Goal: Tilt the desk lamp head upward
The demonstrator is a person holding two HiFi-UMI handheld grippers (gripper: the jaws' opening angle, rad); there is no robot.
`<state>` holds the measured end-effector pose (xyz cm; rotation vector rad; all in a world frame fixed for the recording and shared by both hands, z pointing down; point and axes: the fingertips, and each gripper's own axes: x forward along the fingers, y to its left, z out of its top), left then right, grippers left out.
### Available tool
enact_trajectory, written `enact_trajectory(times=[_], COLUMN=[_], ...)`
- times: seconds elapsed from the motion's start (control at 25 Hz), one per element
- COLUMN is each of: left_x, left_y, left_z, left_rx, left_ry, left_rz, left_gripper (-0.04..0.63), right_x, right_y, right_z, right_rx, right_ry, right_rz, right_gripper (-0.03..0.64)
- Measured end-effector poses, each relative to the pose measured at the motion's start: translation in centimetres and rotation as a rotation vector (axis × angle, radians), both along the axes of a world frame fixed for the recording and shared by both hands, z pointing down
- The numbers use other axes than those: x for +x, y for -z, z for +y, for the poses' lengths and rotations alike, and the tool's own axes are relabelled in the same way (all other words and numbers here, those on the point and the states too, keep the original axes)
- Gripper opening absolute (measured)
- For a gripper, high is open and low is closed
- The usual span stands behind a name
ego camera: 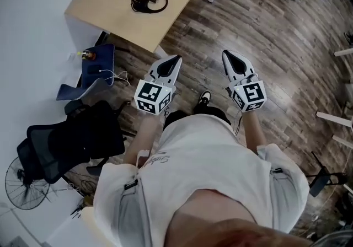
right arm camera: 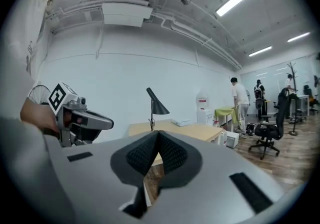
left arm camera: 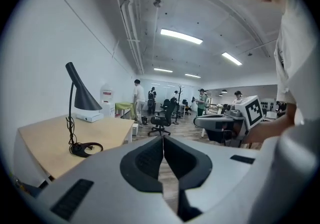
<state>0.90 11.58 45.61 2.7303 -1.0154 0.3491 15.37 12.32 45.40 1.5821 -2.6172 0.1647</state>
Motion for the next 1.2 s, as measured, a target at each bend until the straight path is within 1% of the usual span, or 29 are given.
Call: enact_trajectory(times=[0.12,0.28,0.44,0.52,0.6,0.76,0.92,1.04,1.2], left_x=[1.3,1.4,2.2,2.2,2.3,3.3,3.8,3.4,1.6], left_y=[-0.1,-1.6,-1.7,-2.0,-2.7,-3.8,-3.3,-2.8,-3.2], left_z=[-1.5,-2.8,-4.7,-5.6,-6.6,-9.0,-12.8,-15.2,-18.0], left_rx=[-0.031,-0.086,-0.083,-0.076,-0.071,-0.065,-0.041,-0.022,-0.033], left_ry=[0.026,0.060,0.077,0.081,0.085,0.078,0.080,0.106,0.144], left_rz=[0.025,-0.001,0.023,0.018,0.004,-0.008,0.011,0.029,0.033], left_gripper=[0.015,0.015,0.015,0.015,0.015,0.015,0.015,0.015,0.015], right_x=[1.4,2.0,2.1,1.8,1.6,2.2,1.7,0.9,-0.6], right_y=[0.1,0.5,-1.4,-1.8,-1.8,-2.3,-1.6,-1.3,-1.0], right_z=[-2.2,-3.7,-5.1,-5.5,-6.1,-8.5,-11.9,-14.2,-17.3], right_rx=[0.006,0.022,-0.034,-0.061,-0.074,-0.092,-0.084,-0.077,-0.071], right_ry=[0.016,0.026,0.052,0.071,0.086,0.088,0.121,0.162,0.195], right_rz=[-0.021,-0.056,-0.068,-0.106,-0.119,-0.069,-0.034,-0.003,0.011], right_gripper=[-0.005,-0.005,-0.005,-0.005,-0.005,-0.005,-0.005,-0.005,-0.005])
